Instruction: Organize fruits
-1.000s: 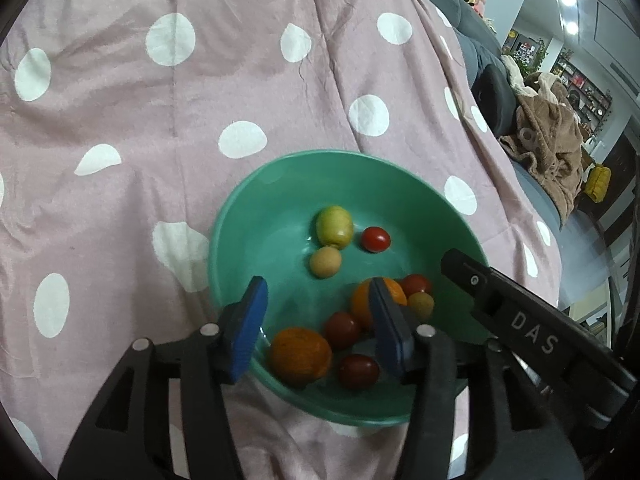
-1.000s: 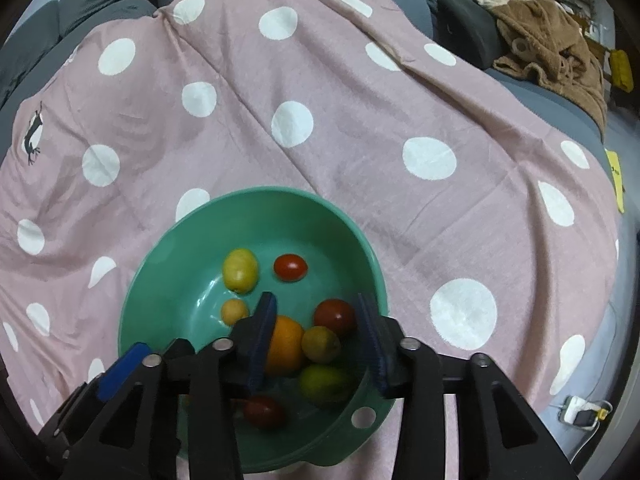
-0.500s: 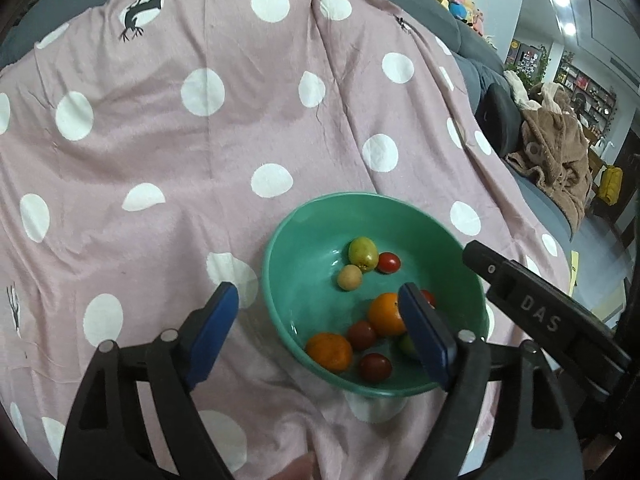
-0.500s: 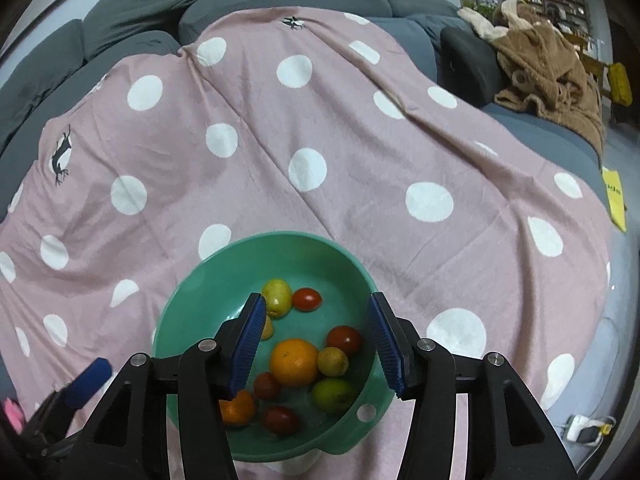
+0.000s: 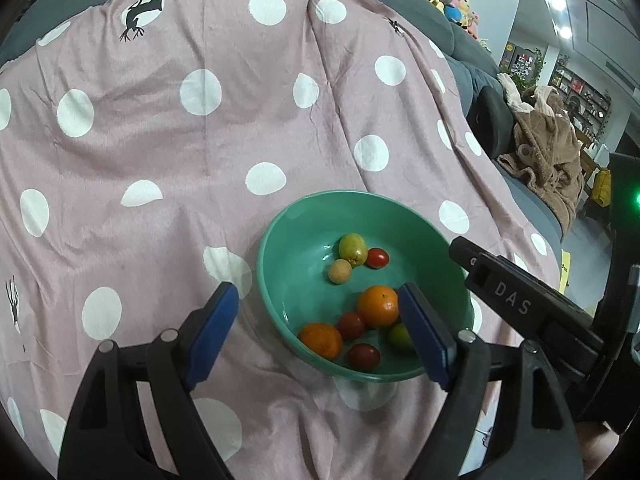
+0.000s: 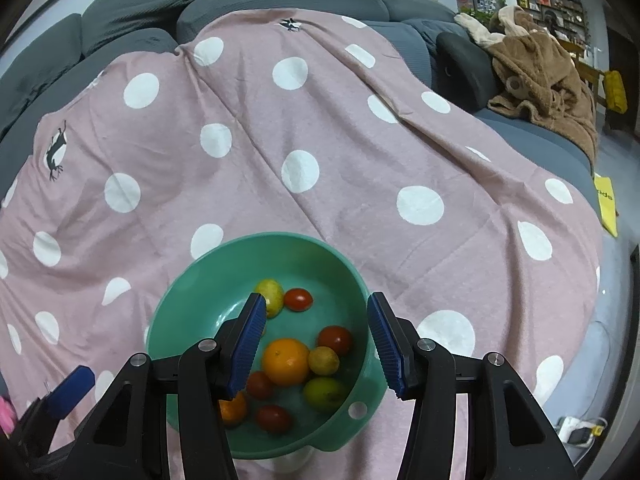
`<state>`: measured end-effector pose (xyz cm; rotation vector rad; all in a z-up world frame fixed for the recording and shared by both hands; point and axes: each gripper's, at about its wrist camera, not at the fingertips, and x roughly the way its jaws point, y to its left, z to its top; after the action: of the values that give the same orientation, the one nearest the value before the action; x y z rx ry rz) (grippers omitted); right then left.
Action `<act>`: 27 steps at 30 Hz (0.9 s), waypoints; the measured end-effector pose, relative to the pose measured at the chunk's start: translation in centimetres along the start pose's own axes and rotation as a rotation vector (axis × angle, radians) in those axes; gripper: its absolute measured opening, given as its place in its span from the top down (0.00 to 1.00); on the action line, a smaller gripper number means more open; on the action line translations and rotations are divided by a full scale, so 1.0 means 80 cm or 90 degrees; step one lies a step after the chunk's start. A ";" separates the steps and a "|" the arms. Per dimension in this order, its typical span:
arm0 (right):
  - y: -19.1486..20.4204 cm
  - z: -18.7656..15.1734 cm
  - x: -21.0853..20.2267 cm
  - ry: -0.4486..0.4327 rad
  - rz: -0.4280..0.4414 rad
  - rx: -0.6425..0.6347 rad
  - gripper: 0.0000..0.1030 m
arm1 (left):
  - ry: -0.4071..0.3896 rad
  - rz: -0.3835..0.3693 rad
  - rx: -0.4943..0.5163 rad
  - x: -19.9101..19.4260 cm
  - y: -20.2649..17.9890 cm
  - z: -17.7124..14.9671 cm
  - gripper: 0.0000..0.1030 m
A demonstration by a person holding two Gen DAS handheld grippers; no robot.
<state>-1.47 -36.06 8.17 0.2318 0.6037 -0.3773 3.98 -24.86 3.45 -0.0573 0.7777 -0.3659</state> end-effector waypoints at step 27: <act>-0.003 0.000 -0.005 -0.003 -0.009 -0.004 0.48 | 0.006 0.003 0.004 0.000 0.000 -0.004 0.20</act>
<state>-1.83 -36.16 8.38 0.2213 0.6015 -0.3891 3.76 -24.81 3.21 -0.0481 0.7861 -0.3641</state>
